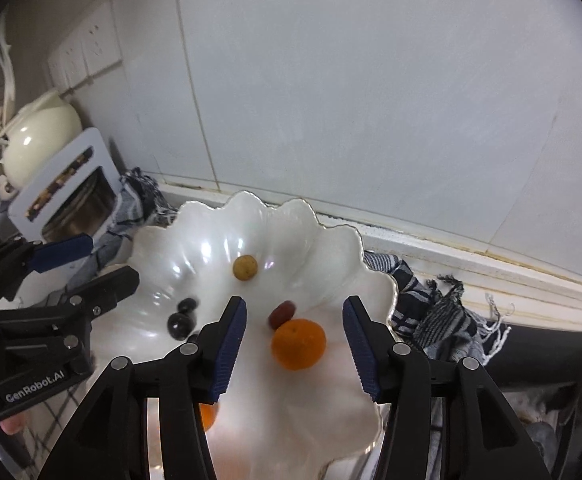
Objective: Organize fruits
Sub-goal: 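Open both tools to drop the fruits into the bowl, then move the left tool to the dark plum while the right tool approaches the red date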
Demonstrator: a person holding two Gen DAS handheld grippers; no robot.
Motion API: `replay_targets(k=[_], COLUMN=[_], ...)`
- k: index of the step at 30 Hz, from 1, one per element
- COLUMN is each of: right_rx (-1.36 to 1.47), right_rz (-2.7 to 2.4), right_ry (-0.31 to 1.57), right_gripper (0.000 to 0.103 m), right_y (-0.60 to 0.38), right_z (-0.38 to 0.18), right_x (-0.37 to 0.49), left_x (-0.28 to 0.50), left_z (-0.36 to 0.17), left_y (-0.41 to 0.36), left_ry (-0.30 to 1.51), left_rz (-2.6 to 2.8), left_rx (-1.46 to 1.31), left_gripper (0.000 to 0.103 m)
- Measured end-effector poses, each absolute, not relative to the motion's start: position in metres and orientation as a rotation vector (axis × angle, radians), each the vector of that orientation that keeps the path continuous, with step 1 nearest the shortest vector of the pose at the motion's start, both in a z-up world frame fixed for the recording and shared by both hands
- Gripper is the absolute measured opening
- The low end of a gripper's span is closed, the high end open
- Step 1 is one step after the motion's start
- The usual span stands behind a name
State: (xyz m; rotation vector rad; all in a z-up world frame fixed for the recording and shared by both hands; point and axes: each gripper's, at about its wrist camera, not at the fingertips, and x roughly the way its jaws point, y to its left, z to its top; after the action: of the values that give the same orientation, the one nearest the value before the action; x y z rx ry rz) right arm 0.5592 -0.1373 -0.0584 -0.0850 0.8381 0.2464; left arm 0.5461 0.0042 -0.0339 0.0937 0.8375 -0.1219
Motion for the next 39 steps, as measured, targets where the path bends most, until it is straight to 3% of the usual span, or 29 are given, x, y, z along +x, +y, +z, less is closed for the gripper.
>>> replay_targets(k=[21,39], right_rx=[-0.108,-0.094], right_rz=[0.208,0.188], right_ry=[0.555,0.507], right_gripper=[0.052,0.052], right_y=[-0.142,-0.14], right_z=[0.011,-0.01], right_x=[0.419,0.34], left_x=[0.416,0.346], left_z=[0.038,0.024], left_y=[0.011,0.014], left_ry=[0.595,0.549], left_rz=[-0.172,-0.23], left_rx=[0.121,0.164], left_gripper=[0.063,0.064])
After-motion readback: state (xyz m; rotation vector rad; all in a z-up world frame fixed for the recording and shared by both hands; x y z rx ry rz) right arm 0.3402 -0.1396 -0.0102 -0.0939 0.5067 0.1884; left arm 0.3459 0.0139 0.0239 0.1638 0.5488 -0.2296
